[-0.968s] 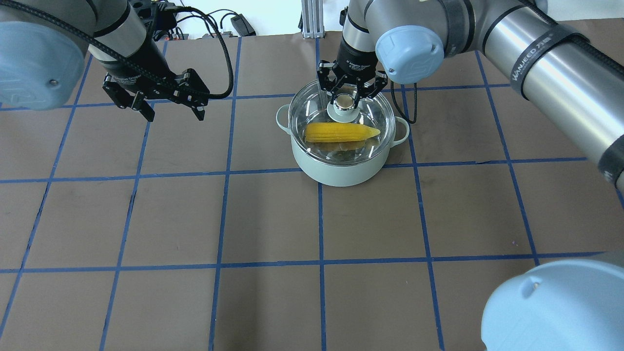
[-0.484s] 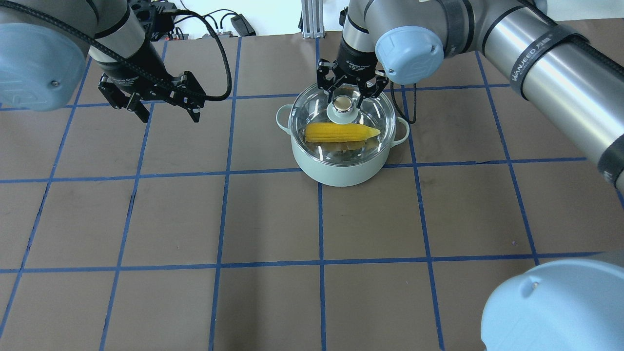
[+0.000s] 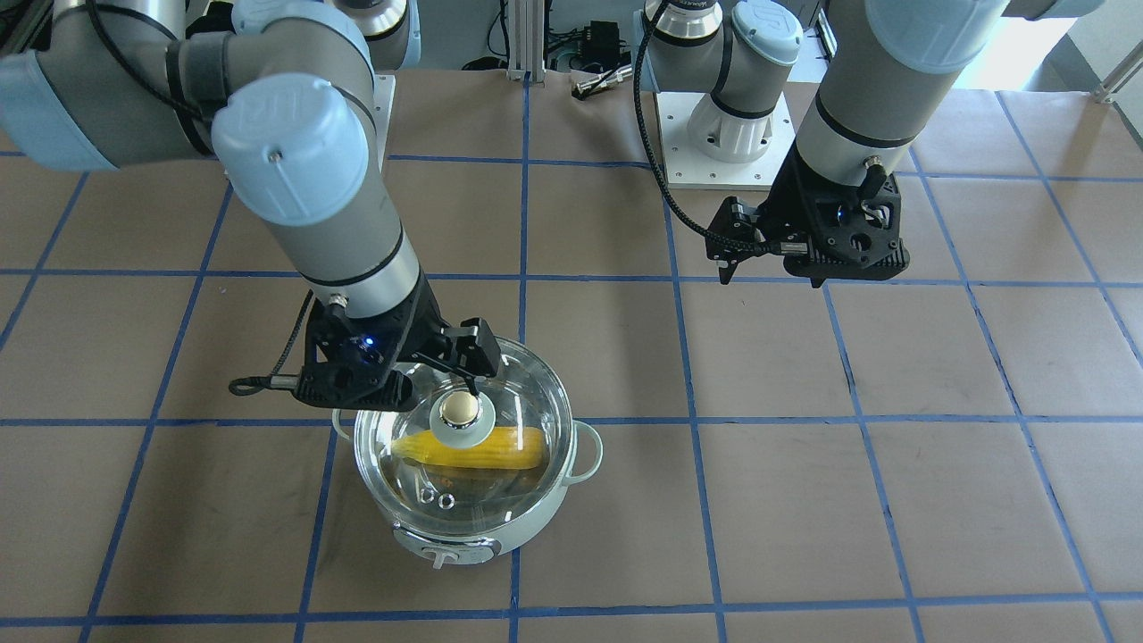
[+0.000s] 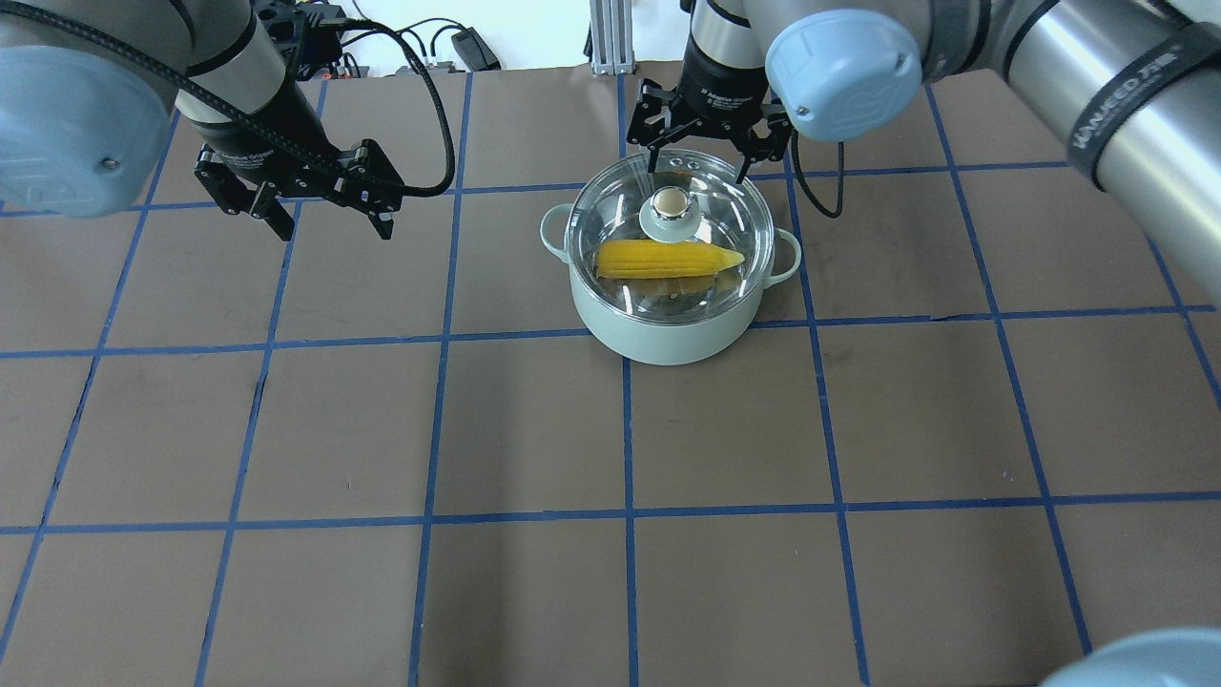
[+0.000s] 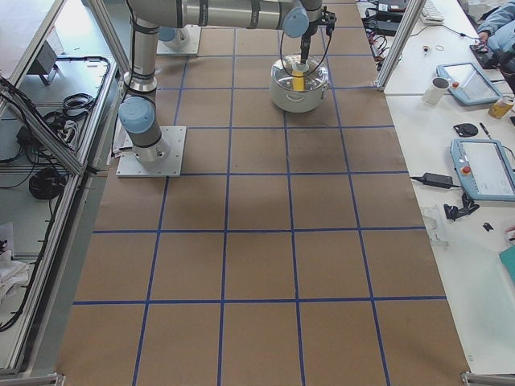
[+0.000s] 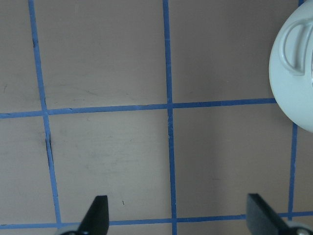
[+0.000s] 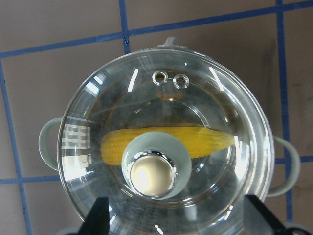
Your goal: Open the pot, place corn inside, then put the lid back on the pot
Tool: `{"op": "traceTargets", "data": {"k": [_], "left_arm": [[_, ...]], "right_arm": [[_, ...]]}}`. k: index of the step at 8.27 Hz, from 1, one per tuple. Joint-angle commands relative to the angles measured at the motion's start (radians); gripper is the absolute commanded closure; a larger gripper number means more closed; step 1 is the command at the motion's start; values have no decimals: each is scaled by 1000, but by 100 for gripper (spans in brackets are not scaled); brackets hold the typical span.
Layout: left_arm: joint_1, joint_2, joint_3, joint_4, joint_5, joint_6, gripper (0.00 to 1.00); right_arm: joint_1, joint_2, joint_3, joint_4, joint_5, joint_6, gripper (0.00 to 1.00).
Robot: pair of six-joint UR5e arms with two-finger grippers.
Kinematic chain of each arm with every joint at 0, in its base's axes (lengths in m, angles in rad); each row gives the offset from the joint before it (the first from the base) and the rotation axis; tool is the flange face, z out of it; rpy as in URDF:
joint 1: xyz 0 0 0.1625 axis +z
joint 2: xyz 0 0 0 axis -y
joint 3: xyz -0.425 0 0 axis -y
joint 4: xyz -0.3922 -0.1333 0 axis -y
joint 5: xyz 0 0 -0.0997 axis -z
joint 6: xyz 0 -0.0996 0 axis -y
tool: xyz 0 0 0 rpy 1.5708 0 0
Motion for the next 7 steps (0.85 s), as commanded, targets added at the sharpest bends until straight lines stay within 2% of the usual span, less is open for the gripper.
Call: {"op": "traceTargets", "data": {"k": [1, 3, 4, 7], "left_arm": [[0, -1, 0, 1, -3, 0, 0], [0, -1, 0, 1, -3, 0, 0], [0, -1, 0, 1, -3, -2, 0], [0, -4, 0, 0, 8, 9, 0]], "right_arm": [[-70, -161, 1, 152, -73, -161, 0], [-172, -259, 4, 253, -84, -312, 0], [-198, -290, 12, 284, -117, -368, 0], [-190, -298, 27, 277, -101, -389, 0]]}}
